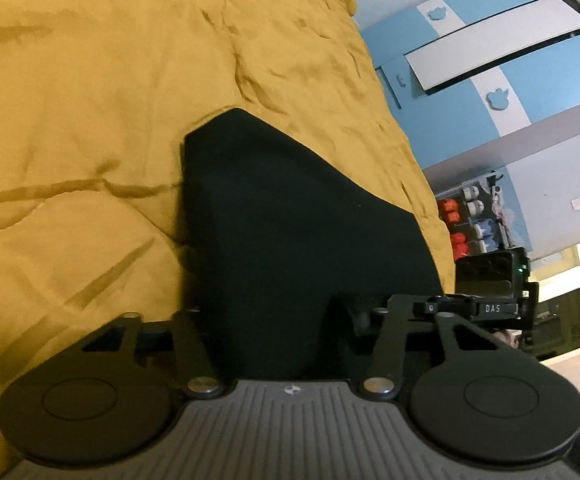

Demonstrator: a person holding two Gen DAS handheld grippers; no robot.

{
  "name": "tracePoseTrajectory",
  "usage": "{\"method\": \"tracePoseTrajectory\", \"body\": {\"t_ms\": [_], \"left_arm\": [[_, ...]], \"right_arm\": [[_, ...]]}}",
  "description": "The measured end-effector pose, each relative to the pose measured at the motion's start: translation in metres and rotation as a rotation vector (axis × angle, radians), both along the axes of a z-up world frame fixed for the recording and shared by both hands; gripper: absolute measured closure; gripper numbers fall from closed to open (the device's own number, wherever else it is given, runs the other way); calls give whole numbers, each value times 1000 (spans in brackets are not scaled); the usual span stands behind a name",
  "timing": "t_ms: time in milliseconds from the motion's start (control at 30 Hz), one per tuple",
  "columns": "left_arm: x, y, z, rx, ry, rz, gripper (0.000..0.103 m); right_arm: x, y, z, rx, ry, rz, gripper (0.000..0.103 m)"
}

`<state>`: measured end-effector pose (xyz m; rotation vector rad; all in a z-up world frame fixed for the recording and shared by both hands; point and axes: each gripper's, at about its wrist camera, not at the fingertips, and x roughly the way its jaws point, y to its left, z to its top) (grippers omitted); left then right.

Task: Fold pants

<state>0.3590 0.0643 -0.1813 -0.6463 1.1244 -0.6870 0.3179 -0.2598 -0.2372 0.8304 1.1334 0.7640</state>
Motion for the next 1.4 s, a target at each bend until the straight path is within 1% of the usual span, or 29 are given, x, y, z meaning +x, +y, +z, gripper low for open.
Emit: {"method": "tracePoseTrajectory", "body": {"t_ms": [67,167,300,567,700,800,900,1033,1133,1267,1400], "left_arm": [[-4,-1,10,21,-20,4,62],[-9,-6,28,60,-59,6,69],[-20,-12,55,90,-117,0,71],[-47,-26,107,87,-204,-32,72],[-64,-38,126,78,-235,-53,72],[-76,-46,133,72,-246,-70,72],[-88,-59,139,66,-256,-89,72],[-102,-85,135,52,-248,-127,72],[-108,-107,131,48,-236,-160,72],[-105,-144,128,43,-220,-199,72],[-93,-184,133,24,-212,-243,73]], "right_arm": [[-1,-1,5,0,-10,-3,80],[-5,1,19,-13,-45,-2,82],[-13,1,48,-22,-94,-3,83],[-46,-10,111,-27,-192,-12,83],[-71,-20,138,-33,-229,-27,83],[-92,-30,152,-37,-247,-41,83],[-117,-45,160,-39,-253,-65,83],[-153,-67,166,-52,-249,-100,83],[-178,-91,164,-60,-244,-124,83],[-206,-131,160,-70,-230,-178,83],[-224,-171,167,-80,-220,-232,83]]}}
